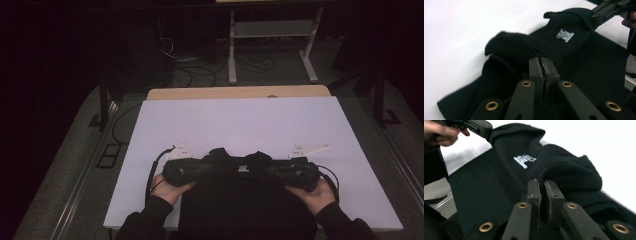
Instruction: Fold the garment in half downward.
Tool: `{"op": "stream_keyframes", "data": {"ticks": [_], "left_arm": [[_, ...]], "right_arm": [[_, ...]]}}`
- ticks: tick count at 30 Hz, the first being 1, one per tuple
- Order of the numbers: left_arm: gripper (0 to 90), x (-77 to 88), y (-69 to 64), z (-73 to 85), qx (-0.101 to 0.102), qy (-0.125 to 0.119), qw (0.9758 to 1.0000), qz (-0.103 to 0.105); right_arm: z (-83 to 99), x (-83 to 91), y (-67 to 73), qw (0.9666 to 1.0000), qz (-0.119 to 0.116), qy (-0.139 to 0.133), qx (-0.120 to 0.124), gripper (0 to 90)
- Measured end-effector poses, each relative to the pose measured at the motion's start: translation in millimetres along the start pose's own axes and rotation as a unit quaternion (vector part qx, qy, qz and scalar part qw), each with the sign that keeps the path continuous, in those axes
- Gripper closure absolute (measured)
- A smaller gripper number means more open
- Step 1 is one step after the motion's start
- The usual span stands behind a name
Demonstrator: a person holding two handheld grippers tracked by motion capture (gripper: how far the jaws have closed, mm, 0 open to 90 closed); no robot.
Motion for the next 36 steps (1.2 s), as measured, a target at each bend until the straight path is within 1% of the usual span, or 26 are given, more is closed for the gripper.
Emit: {"op": "stream_keyframes", "data": {"ticks": [2,4,6,7,8,12,14,15,18,20,21,22,25,26,31,34,36], "left_arm": [[86.7,-0.1,-2.4,3.5,-0.002,0.008,1.0000,0.001],[86.7,-1.0,-5.7,6.3,-0.002,0.013,0.9999,0.008],[86.6,-2.3,-9.3,10.0,-0.004,0.020,0.9997,0.012],[86.6,-2.7,-11.1,11.4,-0.005,0.024,0.9996,0.013],[86.6,-2.9,-12.3,12.6,-0.007,0.027,0.9995,0.014],[86.6,-3.0,-14.9,15.6,-0.009,0.035,0.9992,0.016],[86.5,-1.9,-16.1,17.0,-0.005,0.037,0.9992,0.017],[86.5,-1.3,-16.6,17.6,-0.007,0.038,0.9991,0.019],[86.5,1.8,-19.7,19.5,-0.007,0.041,0.9989,0.024],[86.4,3.6,-22.5,21.1,-0.004,0.042,0.9988,0.026],[86.4,4.1,-23.2,22.1,-0.006,0.045,0.9986,0.029],[86.5,4.1,-25.0,23.6,-0.003,0.047,0.9984,0.030],[86.5,3.3,-29.5,28.2,-0.001,0.059,0.9976,0.036],[86.5,3.5,-30.7,29.4,-0.004,0.065,0.9971,0.038],[86.3,3.5,-36.4,33.2,-0.004,0.074,0.9964,0.042],[86.3,5.1,-37.3,35.0,-0.002,0.078,0.9960,0.044],[86.2,5.8,-37.9,36.0,0.004,0.077,0.9961,0.043]], "right_arm": [[4.2,-0.5,2.2,1.0000,0.000,0.009,-0.002,81.6],[6.7,-0.2,4.5,0.9999,-0.002,0.016,-0.001,81.6],[8.4,0.1,6.0,0.9998,-0.002,0.018,-0.001,81.6],[9.3,0.5,6.9,0.9998,-0.001,0.019,-0.005,81.6],[10.5,0.8,7.1,0.9998,-0.003,0.019,-0.001,81.5],[15.3,1.8,7.9,0.9996,-0.004,0.026,-0.007,81.5],[17.5,2.8,9.5,0.9995,-0.005,0.029,-0.013,81.4],[18.9,3.2,10.1,0.9995,-0.007,0.031,-0.008,81.3],[22.1,4.0,14.5,0.9993,-0.008,0.035,-0.010,81.3],[24.2,4.4,16.8,0.9991,-0.012,0.041,-0.007,81.2],[25.2,4.5,17.9,0.9990,-0.013,0.043,-0.007,81.1],[26.3,4.6,19.2,0.9988,-0.014,0.045,-0.010,81.1],[29.5,4.6,21.4,0.9985,-0.016,0.051,-0.009,81.1],[30.5,5.0,21.8,0.9983,-0.018,0.054,-0.009,81.1],[34.5,6.0,24.5,0.9980,-0.019,0.059,-0.012,81.0],[36.4,6.9,25.3,0.9978,-0.017,0.063,-0.015,80.5],[37.8,7.7,25.8,0.9975,-0.018,0.066,-0.018,80.3]]}}
Point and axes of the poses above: each handheld gripper's, and its own axes: x roughly backward along the jaws, z roughly out of its underside, y roughly to its left, the point moved 6 cm from there along -x, roughly forward along the jaws, and after that the axes turned 4 degrees about -y, right-handed, at the moved point
